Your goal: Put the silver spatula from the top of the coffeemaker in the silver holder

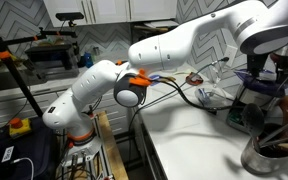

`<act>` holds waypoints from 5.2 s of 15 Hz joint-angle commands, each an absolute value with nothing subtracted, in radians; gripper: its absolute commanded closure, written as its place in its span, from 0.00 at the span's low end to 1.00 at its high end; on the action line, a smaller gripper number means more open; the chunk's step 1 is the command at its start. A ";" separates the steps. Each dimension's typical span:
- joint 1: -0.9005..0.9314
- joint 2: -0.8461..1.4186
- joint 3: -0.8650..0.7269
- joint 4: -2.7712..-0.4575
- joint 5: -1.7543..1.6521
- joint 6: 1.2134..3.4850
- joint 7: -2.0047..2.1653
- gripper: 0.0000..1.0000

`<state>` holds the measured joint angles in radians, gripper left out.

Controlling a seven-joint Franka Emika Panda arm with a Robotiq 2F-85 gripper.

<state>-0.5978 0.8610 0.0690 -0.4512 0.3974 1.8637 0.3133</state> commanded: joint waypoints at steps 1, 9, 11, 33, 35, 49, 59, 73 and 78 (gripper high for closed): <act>-0.606 0.855 0.101 -0.470 0.420 1.880 0.295 0.00; -0.605 0.900 0.124 -0.451 0.437 1.875 0.308 0.03; -0.603 0.908 0.129 -0.449 0.439 1.874 0.308 0.08; -0.598 0.877 0.095 -0.455 0.384 1.943 0.302 0.99; -0.612 0.833 0.049 -0.453 0.323 1.907 0.274 0.99; -0.708 0.651 -0.076 -0.400 0.167 2.298 0.061 0.99; -0.706 0.635 -0.197 -0.419 0.029 2.515 0.149 0.99; -0.624 0.744 -0.247 -0.445 -0.072 2.690 0.087 0.98; -0.592 0.751 -0.255 -0.458 -0.089 2.654 0.058 0.99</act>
<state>-0.5961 0.7455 -0.2569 -0.4556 -0.0738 2.6880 0.0919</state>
